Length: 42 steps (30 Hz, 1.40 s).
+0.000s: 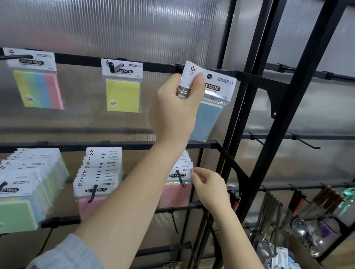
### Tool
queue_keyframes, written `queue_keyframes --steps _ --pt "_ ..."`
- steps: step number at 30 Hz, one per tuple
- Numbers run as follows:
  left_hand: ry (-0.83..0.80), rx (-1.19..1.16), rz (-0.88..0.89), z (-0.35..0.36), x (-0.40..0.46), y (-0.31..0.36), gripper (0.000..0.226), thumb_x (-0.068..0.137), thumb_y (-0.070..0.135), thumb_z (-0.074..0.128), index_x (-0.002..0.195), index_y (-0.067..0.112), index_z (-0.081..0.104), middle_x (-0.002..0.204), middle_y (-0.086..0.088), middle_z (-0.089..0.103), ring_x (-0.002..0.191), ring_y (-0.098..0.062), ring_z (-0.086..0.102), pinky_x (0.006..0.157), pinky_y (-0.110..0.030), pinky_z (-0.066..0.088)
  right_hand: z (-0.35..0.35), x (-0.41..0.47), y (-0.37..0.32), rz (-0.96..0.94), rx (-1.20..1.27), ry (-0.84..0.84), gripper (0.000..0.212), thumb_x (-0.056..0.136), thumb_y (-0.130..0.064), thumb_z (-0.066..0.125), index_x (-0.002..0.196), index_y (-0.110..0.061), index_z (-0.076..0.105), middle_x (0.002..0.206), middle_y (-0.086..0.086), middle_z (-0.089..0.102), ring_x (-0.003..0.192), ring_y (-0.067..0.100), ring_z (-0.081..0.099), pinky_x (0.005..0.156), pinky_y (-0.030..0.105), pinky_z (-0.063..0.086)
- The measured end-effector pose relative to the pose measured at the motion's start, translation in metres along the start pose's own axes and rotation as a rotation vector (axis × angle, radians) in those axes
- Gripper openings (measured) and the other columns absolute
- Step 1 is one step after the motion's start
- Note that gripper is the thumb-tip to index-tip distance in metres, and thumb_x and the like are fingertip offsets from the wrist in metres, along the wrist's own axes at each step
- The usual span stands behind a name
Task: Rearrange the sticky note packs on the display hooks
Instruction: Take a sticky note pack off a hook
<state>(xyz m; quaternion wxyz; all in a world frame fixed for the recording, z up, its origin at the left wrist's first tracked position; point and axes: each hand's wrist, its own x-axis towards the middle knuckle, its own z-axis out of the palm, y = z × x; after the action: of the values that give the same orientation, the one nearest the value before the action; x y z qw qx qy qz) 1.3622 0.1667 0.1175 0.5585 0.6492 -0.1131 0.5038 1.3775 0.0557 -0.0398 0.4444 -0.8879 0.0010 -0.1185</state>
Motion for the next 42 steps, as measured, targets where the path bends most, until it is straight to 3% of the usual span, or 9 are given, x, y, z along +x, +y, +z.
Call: queue_keyframes --steps 7,11,16,21,26,30,35,39,42 --pt "0.040 0.043 0.014 0.003 0.000 0.001 0.037 0.086 0.032 0.064 0.065 0.003 0.057 0.056 0.004 0.057 0.056 -0.018 0.049 0.049 -0.034 0.039 0.001 0.003 0.001 0.004 0.004 -0.015 0.032 0.095 -0.026 0.049 0.123 -0.020 0.064 0.117 -0.007 0.066 0.101 0.004 0.058 0.077 0.016 0.039" --pt "0.057 0.038 -0.007 0.000 0.000 0.001 0.038 0.086 0.031 0.064 0.067 -0.001 0.057 0.062 -0.009 0.061 0.061 -0.030 0.053 0.050 -0.043 0.043 0.001 0.004 0.001 0.000 0.004 -0.017 0.031 0.095 -0.026 0.050 0.122 -0.019 0.064 0.117 -0.007 0.067 0.095 0.001 0.055 0.074 0.014 0.037" --pt "0.055 0.059 -0.026 0.004 0.003 0.003 0.036 0.086 0.033 0.063 0.065 0.004 0.057 0.060 -0.001 0.061 0.059 -0.024 0.054 0.050 -0.036 0.039 0.002 0.005 0.004 -0.002 0.016 -0.017 0.031 0.095 -0.026 0.051 0.122 -0.020 0.064 0.116 -0.007 0.067 0.093 0.000 0.054 0.067 0.006 0.034" --pt "0.024 0.115 -0.075 0.007 0.005 -0.009 0.038 0.087 0.034 0.062 0.067 0.001 0.057 0.061 -0.006 0.060 0.057 -0.025 0.050 0.050 -0.037 0.037 0.001 0.006 0.005 -0.004 0.019 -0.021 0.030 0.094 -0.026 0.051 0.120 -0.020 0.065 0.114 -0.008 0.067 0.094 0.001 0.055 0.073 0.013 0.037" --pt "-0.053 0.118 -0.146 0.014 0.019 -0.029 0.032 0.090 0.038 0.059 0.069 0.015 0.052 0.056 0.010 0.048 0.050 -0.004 0.041 0.047 -0.019 0.028 0.001 0.007 0.005 -0.023 0.005 -0.032 0.029 0.094 -0.023 0.050 0.117 -0.019 0.066 0.112 -0.008 0.068 0.095 0.002 0.057 0.074 0.014 0.038" --pt "-0.103 0.097 -0.217 0.026 0.040 -0.052 0.035 0.091 0.032 0.059 0.063 0.019 0.043 0.056 0.012 0.044 0.047 0.005 0.042 0.043 -0.010 0.030 0.001 0.010 0.004 -0.027 0.026 -0.038 0.029 0.094 -0.022 0.051 0.118 -0.018 0.066 0.112 -0.007 0.068 0.099 0.004 0.060 0.077 0.015 0.040" --pt "-0.161 0.148 -0.414 0.044 0.073 -0.081 0.032 0.092 0.033 0.057 0.070 0.014 0.042 0.064 0.004 0.045 0.059 -0.014 0.040 0.048 -0.024 0.029 0.001 0.014 0.001 -0.027 0.055 -0.016 0.029 0.093 -0.022 0.051 0.117 -0.018 0.067 0.111 -0.007 0.068 0.098 0.004 0.059 0.077 0.015 0.040" --pt "-0.190 0.204 -0.524 0.054 0.090 -0.093 0.033 0.090 0.035 0.057 0.070 0.015 0.041 0.070 0.002 0.049 0.067 -0.023 0.048 0.053 -0.025 0.034 0.000 0.018 -0.002 -0.031 0.059 -0.011 0.029 0.093 -0.023 0.051 0.117 -0.019 0.066 0.108 -0.009 0.069 0.095 0.002 0.059 0.068 0.005 0.038" --pt "-0.205 0.211 -0.566 0.058 0.098 -0.096 0.027 0.089 0.037 0.060 0.088 0.009 0.057 0.089 -0.005 0.062 0.084 -0.028 0.061 0.063 -0.029 0.045 -0.001 0.020 -0.004 -0.029 0.056 -0.016 0.030 0.093 -0.024 0.050 0.119 -0.020 0.066 0.108 -0.010 0.068 0.096 0.002 0.059 0.068 0.005 0.037"
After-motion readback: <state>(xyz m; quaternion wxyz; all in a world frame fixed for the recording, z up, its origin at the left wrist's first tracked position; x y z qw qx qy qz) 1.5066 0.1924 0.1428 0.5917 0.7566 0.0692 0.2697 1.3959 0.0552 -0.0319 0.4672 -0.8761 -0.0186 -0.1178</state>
